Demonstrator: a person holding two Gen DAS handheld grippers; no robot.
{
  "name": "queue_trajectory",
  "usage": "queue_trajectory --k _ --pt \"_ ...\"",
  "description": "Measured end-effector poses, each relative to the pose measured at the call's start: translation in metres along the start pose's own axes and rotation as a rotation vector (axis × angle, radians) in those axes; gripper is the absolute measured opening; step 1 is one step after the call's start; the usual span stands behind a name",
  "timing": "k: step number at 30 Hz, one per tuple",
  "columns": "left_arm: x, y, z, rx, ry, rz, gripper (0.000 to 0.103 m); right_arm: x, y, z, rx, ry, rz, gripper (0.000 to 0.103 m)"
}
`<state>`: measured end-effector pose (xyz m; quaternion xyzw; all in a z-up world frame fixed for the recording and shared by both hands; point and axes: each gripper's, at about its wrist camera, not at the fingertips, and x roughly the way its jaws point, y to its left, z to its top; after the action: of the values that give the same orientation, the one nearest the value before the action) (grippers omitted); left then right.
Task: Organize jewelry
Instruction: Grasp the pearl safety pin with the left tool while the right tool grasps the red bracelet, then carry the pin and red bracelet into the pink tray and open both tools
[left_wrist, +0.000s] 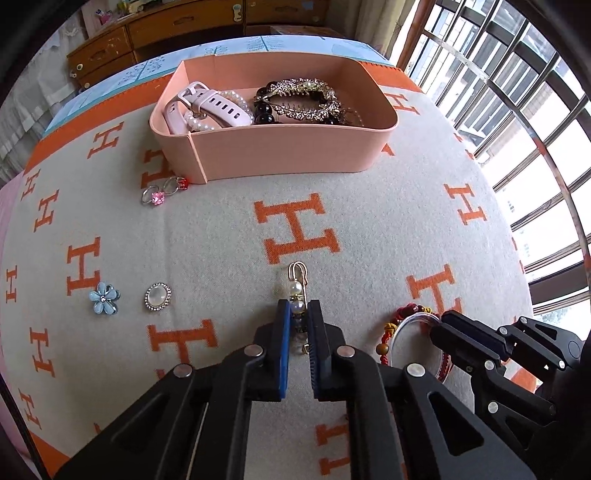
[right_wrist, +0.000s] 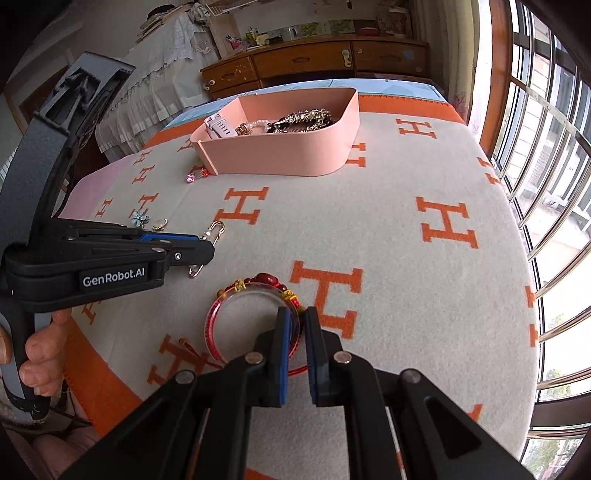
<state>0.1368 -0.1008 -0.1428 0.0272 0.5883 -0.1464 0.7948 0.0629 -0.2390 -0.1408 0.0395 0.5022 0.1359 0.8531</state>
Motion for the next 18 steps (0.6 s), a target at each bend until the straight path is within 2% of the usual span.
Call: queue_trajectory --k 3,8,14,18 --pt "-0.001 0.007 -0.002 -0.036 0.003 -0.041 0.005 -0.001 -0.001 0.001 0.006 -0.003 0.004 0.008" --pt "-0.014 0.014 -0.005 -0.042 -0.015 -0.054 0.005 -0.01 -0.003 0.006 0.035 -0.032 0.024 0.008" --pt "-0.062 0.018 0.012 -0.01 -0.11 -0.033 0.005 -0.028 0.002 0.027 0.032 -0.078 0.025 0.008" --pt "-0.1 0.021 0.036 0.03 -0.182 0.001 0.005 -0.054 0.008 0.061 -0.004 -0.154 -0.003 0.008"
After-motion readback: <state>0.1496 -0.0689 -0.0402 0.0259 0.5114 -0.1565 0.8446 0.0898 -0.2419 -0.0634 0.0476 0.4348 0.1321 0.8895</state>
